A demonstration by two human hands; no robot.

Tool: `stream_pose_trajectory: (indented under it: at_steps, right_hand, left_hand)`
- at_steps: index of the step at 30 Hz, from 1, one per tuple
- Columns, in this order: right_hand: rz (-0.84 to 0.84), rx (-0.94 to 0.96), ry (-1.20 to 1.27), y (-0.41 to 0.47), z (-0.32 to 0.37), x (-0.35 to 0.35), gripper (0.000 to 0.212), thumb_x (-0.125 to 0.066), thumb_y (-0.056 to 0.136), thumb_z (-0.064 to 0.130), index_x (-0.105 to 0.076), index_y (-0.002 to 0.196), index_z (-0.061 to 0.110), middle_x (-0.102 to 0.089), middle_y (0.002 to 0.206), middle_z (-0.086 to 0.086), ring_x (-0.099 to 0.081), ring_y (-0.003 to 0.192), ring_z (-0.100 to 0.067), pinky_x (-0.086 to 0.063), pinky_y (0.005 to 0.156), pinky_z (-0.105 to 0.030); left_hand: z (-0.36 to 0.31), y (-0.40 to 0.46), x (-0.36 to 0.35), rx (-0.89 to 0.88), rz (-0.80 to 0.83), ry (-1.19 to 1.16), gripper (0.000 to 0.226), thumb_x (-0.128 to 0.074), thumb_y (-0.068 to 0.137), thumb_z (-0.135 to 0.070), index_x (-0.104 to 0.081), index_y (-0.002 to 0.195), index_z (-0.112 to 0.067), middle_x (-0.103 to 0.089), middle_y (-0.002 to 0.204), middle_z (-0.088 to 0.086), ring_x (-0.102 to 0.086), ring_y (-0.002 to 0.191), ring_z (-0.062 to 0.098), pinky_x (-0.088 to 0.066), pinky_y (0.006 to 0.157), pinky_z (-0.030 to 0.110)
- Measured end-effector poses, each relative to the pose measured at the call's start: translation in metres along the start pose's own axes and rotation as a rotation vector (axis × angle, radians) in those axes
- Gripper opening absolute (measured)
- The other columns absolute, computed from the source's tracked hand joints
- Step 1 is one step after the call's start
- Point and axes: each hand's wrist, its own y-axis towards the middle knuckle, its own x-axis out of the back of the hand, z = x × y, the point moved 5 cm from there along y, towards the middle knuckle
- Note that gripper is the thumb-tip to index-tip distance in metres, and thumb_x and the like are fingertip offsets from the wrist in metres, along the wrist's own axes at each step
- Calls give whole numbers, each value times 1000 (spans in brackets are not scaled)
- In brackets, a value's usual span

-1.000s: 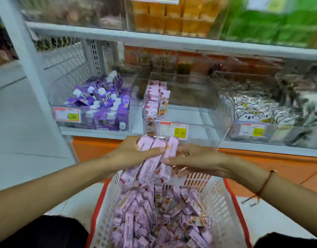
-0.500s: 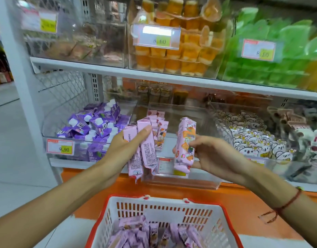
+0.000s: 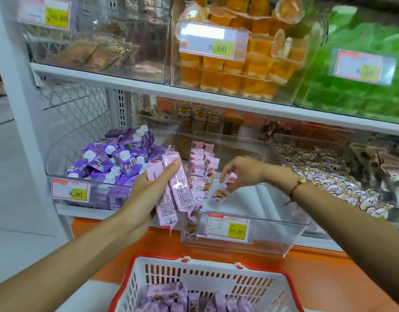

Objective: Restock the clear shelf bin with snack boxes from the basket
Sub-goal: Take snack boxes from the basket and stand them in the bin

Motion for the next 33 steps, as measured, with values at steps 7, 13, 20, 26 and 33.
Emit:
stream_pose_trajectory:
  at_steps: [7, 13, 20, 26, 33]
  right_hand:
    - [-263, -229, 502, 30, -9, -27, 62, -87, 64, 18, -41, 105, 8, -56, 87, -2, -61, 67, -17, -52, 51, -25]
    - [-124, -296, 900, 27, -10, -49, 29, -78, 76, 6, -63, 100, 0, -68, 110, -18, -69, 87, -23, -58, 77, -29]
    - [-78, -293, 1031, 22, -6, -50, 35, -66, 84, 0, -54, 117, 2, -65, 115, -22, -67, 95, -28, -57, 67, -19]
    - [-105, -287, 818, 28, -1, -47, 23, -68, 86, 8, -46, 89, 14, -65, 101, -14, -65, 87, -22, -54, 69, -26]
    - [-61, -259, 796, 21, -5, -44, 33, -70, 85, 15, -48, 111, 11, -63, 110, -10, -63, 92, -20, -53, 70, -24]
  left_hand:
    - [8, 1, 5, 44, -32, 2, 42, -68, 68, -50, -71, 100, -23, -75, 95, 3, -72, 88, 18, -53, 80, 34]
    - [9, -1, 5, 67, -9, 15, 38, -65, 74, -47, -71, 101, -22, -75, 95, 5, -71, 89, 19, -53, 82, 35]
    - [8, -2, 5, 90, -21, 19, 37, -64, 77, -46, -70, 103, -20, -75, 96, 5, -71, 90, 20, -52, 89, 39]
    - [7, -1, 5, 87, -22, 31, 31, -64, 77, -46, -71, 96, -23, -75, 93, 4, -72, 86, 18, -54, 81, 34]
    - [6, -2, 6, 79, -11, 33, 32, -65, 74, -48, -73, 92, -24, -75, 93, 4, -72, 85, 18, -58, 72, 30]
